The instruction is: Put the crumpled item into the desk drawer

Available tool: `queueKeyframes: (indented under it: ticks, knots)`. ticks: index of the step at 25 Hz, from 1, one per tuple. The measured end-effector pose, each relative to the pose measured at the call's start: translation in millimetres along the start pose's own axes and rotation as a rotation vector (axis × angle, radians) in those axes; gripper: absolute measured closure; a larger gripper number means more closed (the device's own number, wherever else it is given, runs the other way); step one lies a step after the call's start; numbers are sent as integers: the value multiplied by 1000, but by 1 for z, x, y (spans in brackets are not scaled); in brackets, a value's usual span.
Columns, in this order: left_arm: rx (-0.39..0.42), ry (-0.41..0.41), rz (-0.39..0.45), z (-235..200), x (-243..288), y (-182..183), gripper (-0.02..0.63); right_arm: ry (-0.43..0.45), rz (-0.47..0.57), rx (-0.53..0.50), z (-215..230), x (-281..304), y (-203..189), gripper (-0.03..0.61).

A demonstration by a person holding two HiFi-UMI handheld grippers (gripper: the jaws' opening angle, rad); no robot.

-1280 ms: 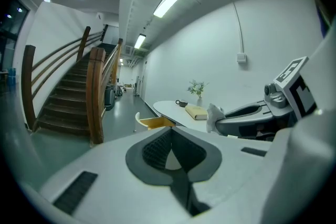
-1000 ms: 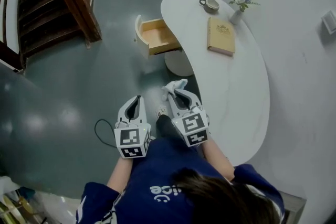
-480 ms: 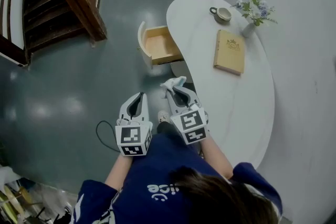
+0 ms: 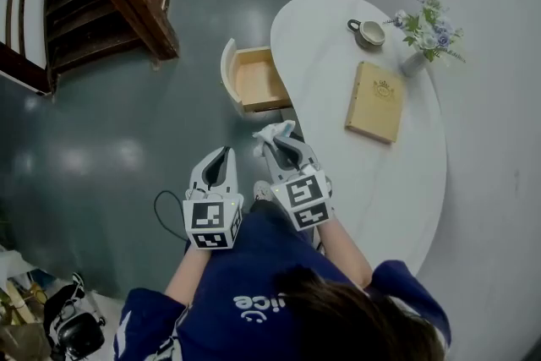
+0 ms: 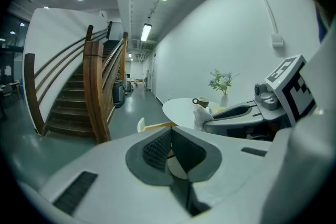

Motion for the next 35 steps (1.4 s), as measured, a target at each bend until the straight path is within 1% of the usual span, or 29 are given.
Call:
queueKeyframes:
  ticks: [4,8,18,22,28,35]
  knots:
    - [-13,8,-25,0,12,-2,611,7,2,17,9,4,-1,525]
    - [-15,6,-34,3,22,-3,611,2,-10,30,17,3,-6,525]
    - [-7,-36,-39,-2,47,0,611,-28,-37,44,30,17,-10,525]
    - [-4,-34,-37,-17,63,7,611,-37,-60,54,37,32,-9,525]
    - [-15,-30,-55,-47,90,16,611,-44,-89,48,51,62,5,525]
    - [-37,-52,-83,-80,126,22,609,-76,-116,51,70,99,25,525]
Point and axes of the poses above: the fingertips, and each gripper's own axes: x forward along the fingers, z to its right, y out of its top, the point moved 1 cm from there along -x, backward along the fingers
